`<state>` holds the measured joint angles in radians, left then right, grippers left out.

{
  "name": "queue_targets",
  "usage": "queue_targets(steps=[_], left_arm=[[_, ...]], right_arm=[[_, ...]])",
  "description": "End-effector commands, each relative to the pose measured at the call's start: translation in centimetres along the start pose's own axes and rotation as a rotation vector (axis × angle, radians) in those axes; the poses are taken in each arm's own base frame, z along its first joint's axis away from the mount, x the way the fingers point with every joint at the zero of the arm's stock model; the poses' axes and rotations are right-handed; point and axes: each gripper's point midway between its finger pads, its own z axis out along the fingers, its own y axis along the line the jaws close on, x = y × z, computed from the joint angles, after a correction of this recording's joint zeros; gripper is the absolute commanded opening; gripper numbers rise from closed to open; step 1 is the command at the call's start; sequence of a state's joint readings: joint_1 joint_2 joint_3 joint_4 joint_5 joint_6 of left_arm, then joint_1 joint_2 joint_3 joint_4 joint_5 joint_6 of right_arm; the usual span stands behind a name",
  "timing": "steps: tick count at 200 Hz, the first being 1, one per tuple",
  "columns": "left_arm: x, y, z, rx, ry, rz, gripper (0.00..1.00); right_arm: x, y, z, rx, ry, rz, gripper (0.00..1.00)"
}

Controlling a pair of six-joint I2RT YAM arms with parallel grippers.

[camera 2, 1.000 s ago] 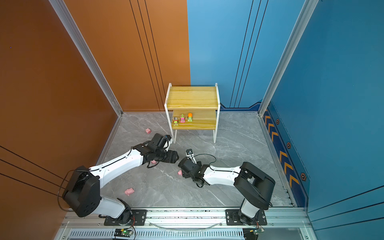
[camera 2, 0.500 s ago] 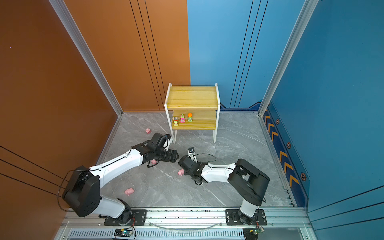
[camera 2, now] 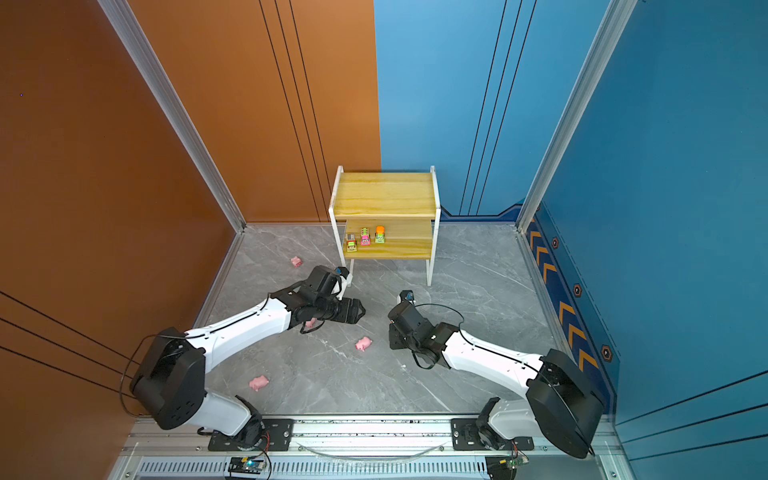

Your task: Place and organize the plastic toys onto the shelf

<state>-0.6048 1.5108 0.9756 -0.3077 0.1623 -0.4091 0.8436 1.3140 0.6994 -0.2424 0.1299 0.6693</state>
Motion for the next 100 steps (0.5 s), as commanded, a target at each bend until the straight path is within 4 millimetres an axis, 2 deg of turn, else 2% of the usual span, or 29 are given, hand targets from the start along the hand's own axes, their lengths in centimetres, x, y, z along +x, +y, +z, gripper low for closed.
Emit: queue_targets(steps=[1,57,96,100], left_arm=[[-0.5,-1.4,0.7,0.027,-0.008,0.028,0.83],[0.4,-2.9,1.8,0.05,0.015,0.055,0.83],[0.9,-3.4,2.2,0.061,0.028,0.064,0.83],[1.0,-3.5,2.3,0.062,0.029,0.065,0.83]], right_arm=[[2.5,-2.4,0.2,0.059,0.071,-0.01,0.33],[3.1,-3.6,2.3,0.018,0.072,0.091,0.35],[3.3,-4.6,2.7,0.002,0.07,0.148,0.44],[2.9,-5.5,2.7,0.018,0.061,0.172,0.44]])
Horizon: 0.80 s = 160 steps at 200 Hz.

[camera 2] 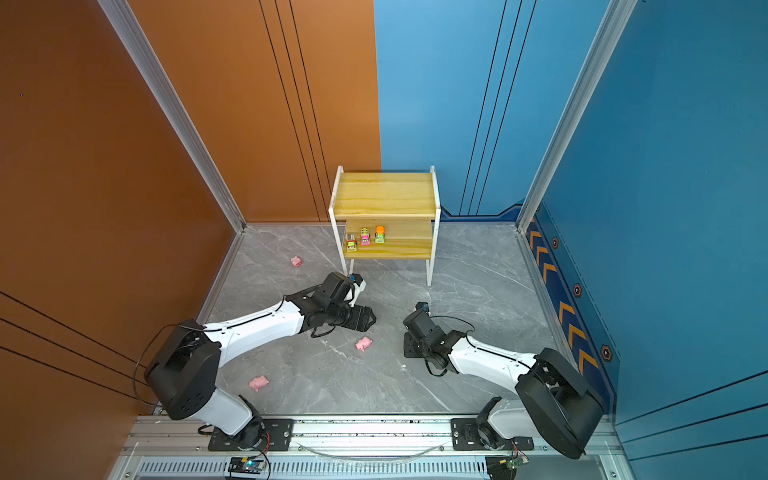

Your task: Place and organize the plastic toys onto the shelf

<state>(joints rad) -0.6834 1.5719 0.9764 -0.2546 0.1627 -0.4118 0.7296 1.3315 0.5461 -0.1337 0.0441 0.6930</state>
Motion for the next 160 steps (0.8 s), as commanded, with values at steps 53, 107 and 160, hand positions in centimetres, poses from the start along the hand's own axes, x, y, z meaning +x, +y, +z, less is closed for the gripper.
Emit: queue_targets(steps=[53,107,160], left_arm=[[-0.6,-0.9,0.0,0.021,-0.014,0.014,0.83],[-0.5,-0.3,-0.1,0.002,-0.02,0.012,0.83],[-0.7,0.8,-0.5,-0.031,-0.026,-0.032,0.83]], right_arm=[[-2.0,-3.8,-3.0,0.095,-0.106,0.029,0.58],[-3.7,-4.4,-6.8,0.201,-0.185,-0.071,0.62],[-3.3,-0.5,-6.7,0.298,-0.141,-0.263,0.6]])
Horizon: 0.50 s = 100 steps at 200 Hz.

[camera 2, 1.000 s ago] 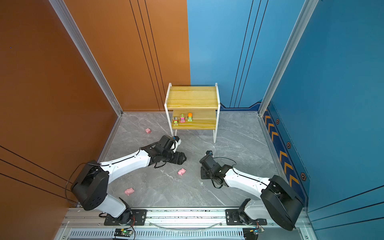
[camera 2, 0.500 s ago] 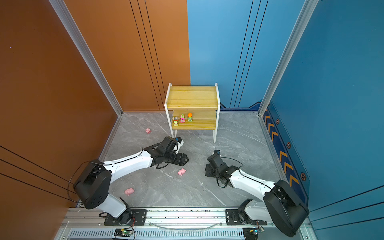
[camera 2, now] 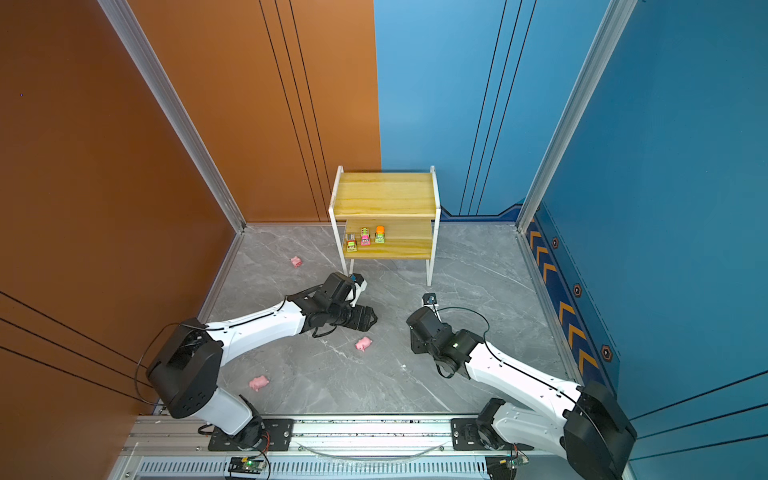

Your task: Place and organize the plastic toys onto the shelf

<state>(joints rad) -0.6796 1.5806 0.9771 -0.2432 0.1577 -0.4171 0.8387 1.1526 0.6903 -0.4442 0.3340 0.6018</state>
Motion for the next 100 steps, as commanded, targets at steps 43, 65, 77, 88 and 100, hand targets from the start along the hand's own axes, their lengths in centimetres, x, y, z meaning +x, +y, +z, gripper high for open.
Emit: queue_targets(steps=[43,65,77,88,100], left_arm=[[-0.3,0.7,-0.8,-0.026,-0.016,-0.032,0.83],[-0.3,0.8,-0.9,-0.024,-0.018,-0.033,0.83],[-0.3,0.8,-1.0,-0.023,-0.019,-0.035,0.83],[-0.3,0.8,-1.0,-0.02,-0.018,-0.038,0.83],[-0.3,0.7,-0.9,-0.017,-0.015,-0.039,0.83]], right_arm=[[1.6,1.6,1.4,0.158,0.096,-0.17,0.56],[2.3,1.6,1.8,0.162,0.108,-0.161,0.55],[2.5,1.5,1.8,0.147,0.096,-0.147,0.56],[2.5,1.2,1.7,0.134,0.076,-0.126,0.58],[2.6,0.8,1.6,0.115,0.058,-0.1,0.59]])
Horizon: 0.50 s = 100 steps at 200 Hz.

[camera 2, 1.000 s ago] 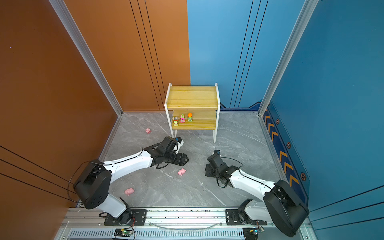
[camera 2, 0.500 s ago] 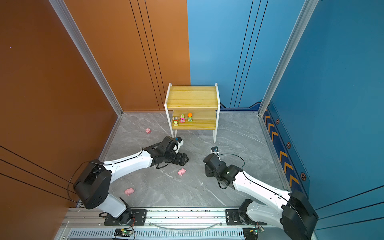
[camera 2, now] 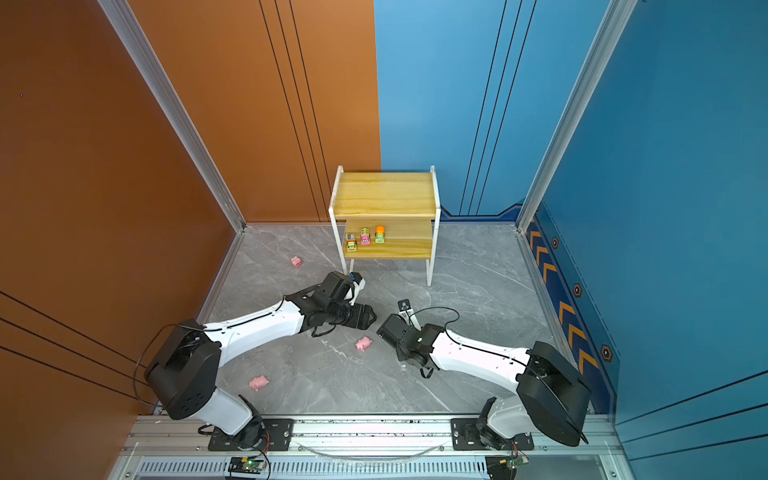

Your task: Place and organize the plastic toys onto the shelf

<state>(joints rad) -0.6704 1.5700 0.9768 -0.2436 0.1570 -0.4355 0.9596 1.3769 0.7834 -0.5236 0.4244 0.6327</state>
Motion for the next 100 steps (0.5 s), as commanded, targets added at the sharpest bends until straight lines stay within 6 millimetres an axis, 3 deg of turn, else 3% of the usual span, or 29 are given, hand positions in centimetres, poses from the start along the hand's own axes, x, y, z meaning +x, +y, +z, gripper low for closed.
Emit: queue_targets(steps=[1,60,100], left_arm=[[0.1,0.6,-0.5,-0.017,-0.002,-0.015,0.83],[-0.5,0.0,-0.1,0.002,-0.006,-0.019,0.83],[-0.7,-0.1,-0.1,0.007,-0.013,-0.015,0.83]], right_arm=[[0.3,-1.2,-0.3,0.002,-0.04,0.057,0.59],[1.5,-1.0,1.0,-0.13,-0.102,0.176,0.66],[1.3,-1.5,0.7,-0.173,-0.295,0.233,0.71]])
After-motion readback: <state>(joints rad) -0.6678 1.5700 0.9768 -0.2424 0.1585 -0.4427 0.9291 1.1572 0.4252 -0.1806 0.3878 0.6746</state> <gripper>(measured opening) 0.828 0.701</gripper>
